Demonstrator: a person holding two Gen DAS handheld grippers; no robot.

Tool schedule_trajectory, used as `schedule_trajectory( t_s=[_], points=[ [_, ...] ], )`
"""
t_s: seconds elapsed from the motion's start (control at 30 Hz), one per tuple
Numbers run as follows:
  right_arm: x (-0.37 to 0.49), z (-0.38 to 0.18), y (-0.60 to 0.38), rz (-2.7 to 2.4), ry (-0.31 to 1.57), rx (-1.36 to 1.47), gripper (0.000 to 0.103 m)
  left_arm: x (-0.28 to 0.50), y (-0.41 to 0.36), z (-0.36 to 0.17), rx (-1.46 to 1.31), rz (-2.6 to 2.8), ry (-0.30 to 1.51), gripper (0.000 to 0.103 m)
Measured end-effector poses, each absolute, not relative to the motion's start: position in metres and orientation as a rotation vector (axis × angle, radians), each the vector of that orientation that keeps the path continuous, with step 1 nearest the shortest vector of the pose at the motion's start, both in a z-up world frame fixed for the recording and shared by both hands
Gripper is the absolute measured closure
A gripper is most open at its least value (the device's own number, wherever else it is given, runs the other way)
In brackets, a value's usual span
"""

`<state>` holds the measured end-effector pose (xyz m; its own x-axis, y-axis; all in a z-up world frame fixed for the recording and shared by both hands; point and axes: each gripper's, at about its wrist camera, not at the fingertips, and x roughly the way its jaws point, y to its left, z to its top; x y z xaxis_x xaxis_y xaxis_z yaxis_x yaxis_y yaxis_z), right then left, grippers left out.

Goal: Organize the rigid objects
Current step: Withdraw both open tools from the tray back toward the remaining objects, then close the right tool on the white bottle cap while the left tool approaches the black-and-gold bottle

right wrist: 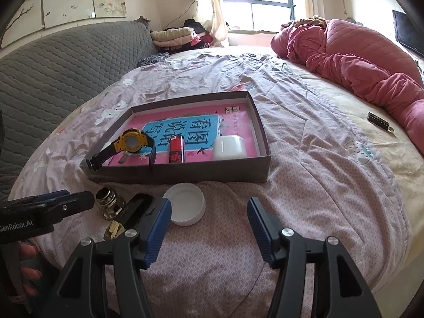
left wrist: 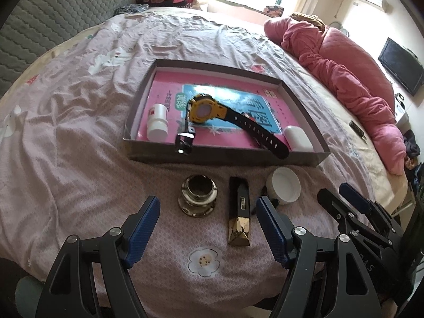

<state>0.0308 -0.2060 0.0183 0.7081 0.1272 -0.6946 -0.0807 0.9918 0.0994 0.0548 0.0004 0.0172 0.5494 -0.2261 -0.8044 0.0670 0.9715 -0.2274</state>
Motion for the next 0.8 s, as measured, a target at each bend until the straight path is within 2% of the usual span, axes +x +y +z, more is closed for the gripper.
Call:
schedule_trajectory(
  t_s=[0.8],
  points=[
    [0.037,-0.012,-0.192,0.155,0.874,-0.004,0.044,0.053,-0.023,-0.021,-0.116,-0.201,1.087,0.027]
  ],
)
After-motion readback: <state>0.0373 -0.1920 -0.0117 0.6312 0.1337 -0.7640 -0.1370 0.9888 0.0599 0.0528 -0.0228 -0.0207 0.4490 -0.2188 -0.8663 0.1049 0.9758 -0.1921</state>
